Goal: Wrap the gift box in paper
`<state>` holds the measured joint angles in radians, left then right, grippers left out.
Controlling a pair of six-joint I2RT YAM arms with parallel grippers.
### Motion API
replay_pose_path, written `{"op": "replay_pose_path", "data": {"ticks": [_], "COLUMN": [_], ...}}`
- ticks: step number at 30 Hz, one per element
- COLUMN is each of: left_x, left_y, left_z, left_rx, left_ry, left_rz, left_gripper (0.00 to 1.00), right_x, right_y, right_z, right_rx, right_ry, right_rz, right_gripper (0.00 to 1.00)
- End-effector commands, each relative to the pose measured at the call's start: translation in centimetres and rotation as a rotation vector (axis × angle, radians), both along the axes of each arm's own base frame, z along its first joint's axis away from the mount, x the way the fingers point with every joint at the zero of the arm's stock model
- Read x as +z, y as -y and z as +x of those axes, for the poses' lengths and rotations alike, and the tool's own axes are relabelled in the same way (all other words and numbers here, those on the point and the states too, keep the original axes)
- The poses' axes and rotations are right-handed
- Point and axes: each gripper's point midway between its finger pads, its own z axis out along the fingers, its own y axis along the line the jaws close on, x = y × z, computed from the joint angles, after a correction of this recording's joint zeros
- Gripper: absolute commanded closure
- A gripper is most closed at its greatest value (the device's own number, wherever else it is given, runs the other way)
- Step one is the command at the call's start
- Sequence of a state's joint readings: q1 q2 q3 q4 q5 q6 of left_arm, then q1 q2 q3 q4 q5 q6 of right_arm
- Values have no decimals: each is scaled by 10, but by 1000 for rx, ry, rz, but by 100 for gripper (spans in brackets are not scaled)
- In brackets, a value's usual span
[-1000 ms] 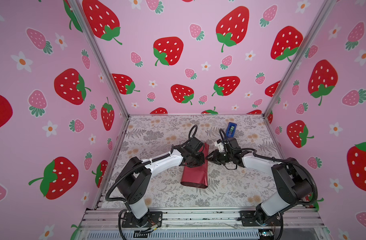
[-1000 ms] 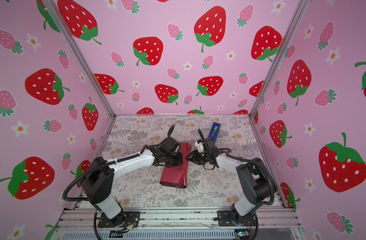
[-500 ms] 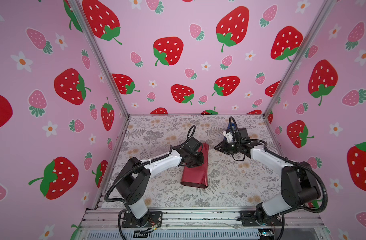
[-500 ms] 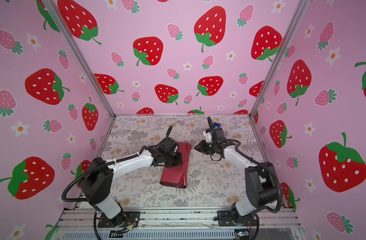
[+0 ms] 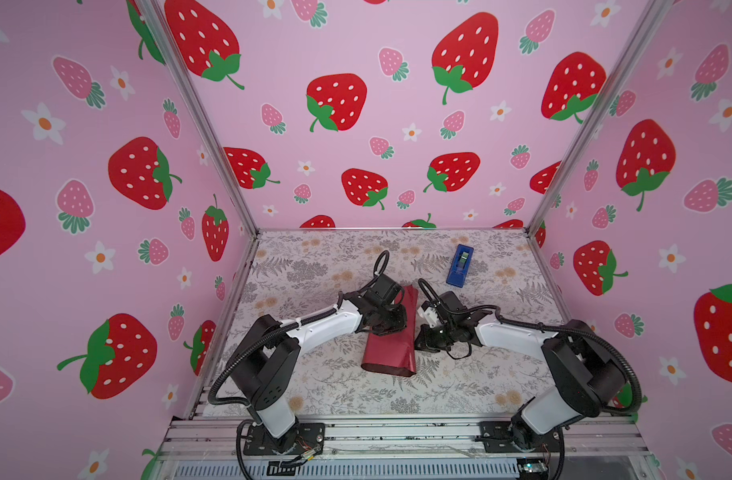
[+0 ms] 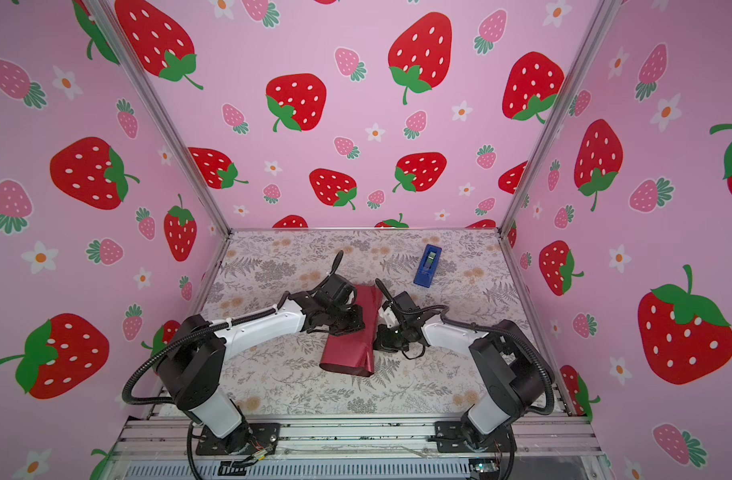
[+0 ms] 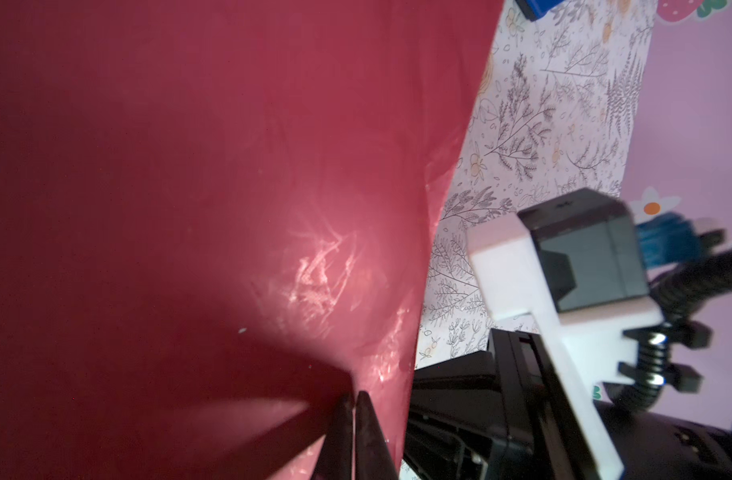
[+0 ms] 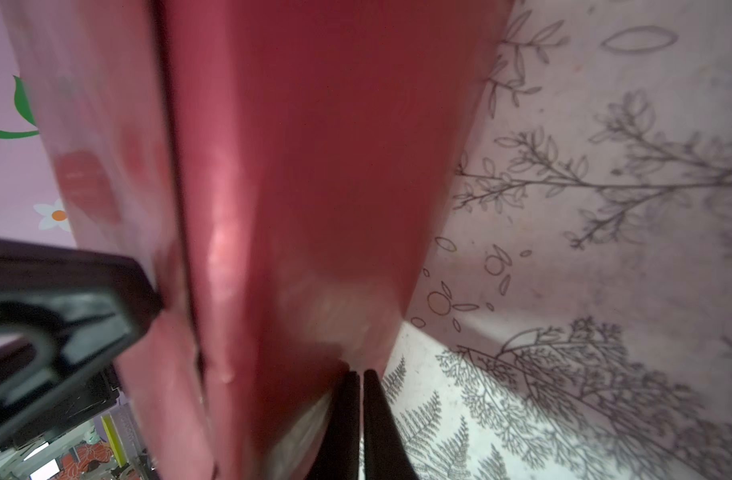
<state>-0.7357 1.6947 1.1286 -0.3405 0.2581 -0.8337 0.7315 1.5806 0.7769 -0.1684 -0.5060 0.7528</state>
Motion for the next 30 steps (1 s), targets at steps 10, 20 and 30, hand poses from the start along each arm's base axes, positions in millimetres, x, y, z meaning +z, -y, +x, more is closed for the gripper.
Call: {"op": "replay_pose_path", "data": {"ticks": [10,20,30], "left_x": [-39,-40,-43], "left_y": [-43,-45,-47], "left_z": [-24,-22,-23], "left_rx": [19,19,22], "left_ry": [-122,-126,-129], "left_rz": [172,170,172], "left_gripper": [92,92,92], "right_x": [16,27,61], "right_y": [-48,-34,62], "right_z": [-7,1,87], "right_rx": [41,27,-177], "right_ry": [12,37,155], "right_rz": [113,121,111], "right_gripper": [92,91,92]}}
